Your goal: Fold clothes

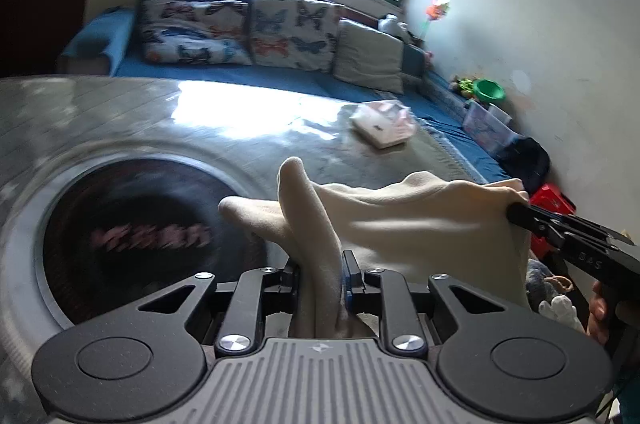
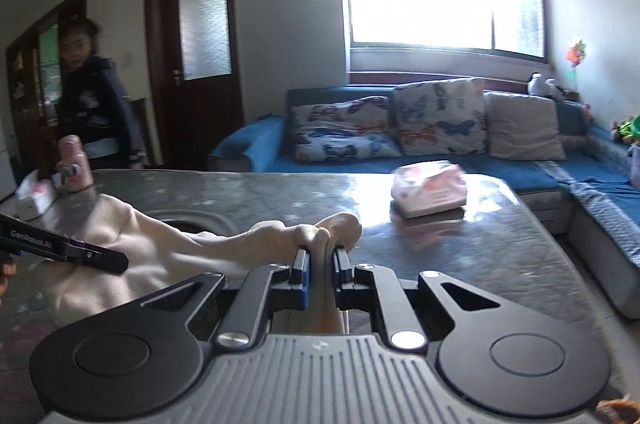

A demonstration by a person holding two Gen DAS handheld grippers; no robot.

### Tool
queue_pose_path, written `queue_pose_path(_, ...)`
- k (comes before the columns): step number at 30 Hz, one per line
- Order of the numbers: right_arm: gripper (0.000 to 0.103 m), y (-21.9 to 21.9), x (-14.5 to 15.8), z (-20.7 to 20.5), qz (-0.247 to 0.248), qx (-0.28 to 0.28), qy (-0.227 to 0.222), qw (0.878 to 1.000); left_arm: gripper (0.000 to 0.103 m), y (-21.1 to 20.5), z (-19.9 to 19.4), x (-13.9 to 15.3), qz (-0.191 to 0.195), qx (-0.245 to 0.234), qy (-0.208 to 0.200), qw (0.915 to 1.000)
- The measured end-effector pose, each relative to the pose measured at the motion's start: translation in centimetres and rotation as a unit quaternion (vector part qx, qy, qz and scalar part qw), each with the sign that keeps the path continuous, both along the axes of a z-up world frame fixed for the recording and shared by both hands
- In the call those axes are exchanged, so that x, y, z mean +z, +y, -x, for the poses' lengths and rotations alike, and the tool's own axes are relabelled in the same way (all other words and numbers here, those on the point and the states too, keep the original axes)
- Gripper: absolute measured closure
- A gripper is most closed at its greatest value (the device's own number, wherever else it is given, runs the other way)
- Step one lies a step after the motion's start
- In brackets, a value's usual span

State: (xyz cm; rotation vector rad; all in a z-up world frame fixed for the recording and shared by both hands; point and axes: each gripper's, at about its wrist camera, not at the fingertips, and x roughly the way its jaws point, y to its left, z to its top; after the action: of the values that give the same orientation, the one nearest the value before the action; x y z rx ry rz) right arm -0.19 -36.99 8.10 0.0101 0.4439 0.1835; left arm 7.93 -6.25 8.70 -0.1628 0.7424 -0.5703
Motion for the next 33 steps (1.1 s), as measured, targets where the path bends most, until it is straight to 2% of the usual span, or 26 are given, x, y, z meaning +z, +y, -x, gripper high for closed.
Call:
queue_pose_path(10, 0.093, -4.9, -0.3, -2.5, 0.012, -0.055, 0.004, 0.998, 0.082, -6.3, -4.0, -0.9, -0.001, -0.037, 0.003, 0.9993)
queue_pose_path(16, 0.093, -6.8, -3.0, -4.2, 0.003, -0.073, 0.046, 0.996, 0.081, -7.8, -5.7, -3.6, -0.013, -0.045, 0.045, 0.9979)
queue_pose_path(19, 0.093, -7.5, -5.4, -5.4, 0.007, -0.081, 0.082, 0.993, 0.074, -8.1, -6.0, -5.1, -0.036, -0.044, 0.063, 0.9964)
queue_pose_path(21, 0.09, -7.9, -6.5, -5.8, 0.012, -0.091, 0.101, 0.991, 0.065, -8.0, -6.0, -5.5, -0.047, -0.041, 0.064, 0.996)
queue_pose_path(23, 0.087, -8.2, -7.0, -5.9, 0.02, -0.106, 0.105, 0.989, 0.054, -7.7, -6.0, -5.8, -0.055, -0.039, 0.062, 0.9958)
queue_pose_path(26, 0.086, -8.3, -6.6, -5.6, 0.025, -0.116, 0.093, 0.989, 0.048, -7.5, -6.1, -5.6, -0.067, -0.031, 0.051, 0.996)
queue_pose_path(29, 0.083, -7.7, -5.9, -5.8, 0.017, -0.089, 0.083, 0.992, 0.037, -7.6, -6.1, -5.2, -0.084, -0.022, 0.034, 0.9956)
queue_pose_path(33, 0.078, -5.4, -6.0, -7.2, 0.005, -0.038, 0.091, 0.995, 0.035, -7.9, -6.1, -4.7, -0.1, -0.015, 0.009, 0.9949)
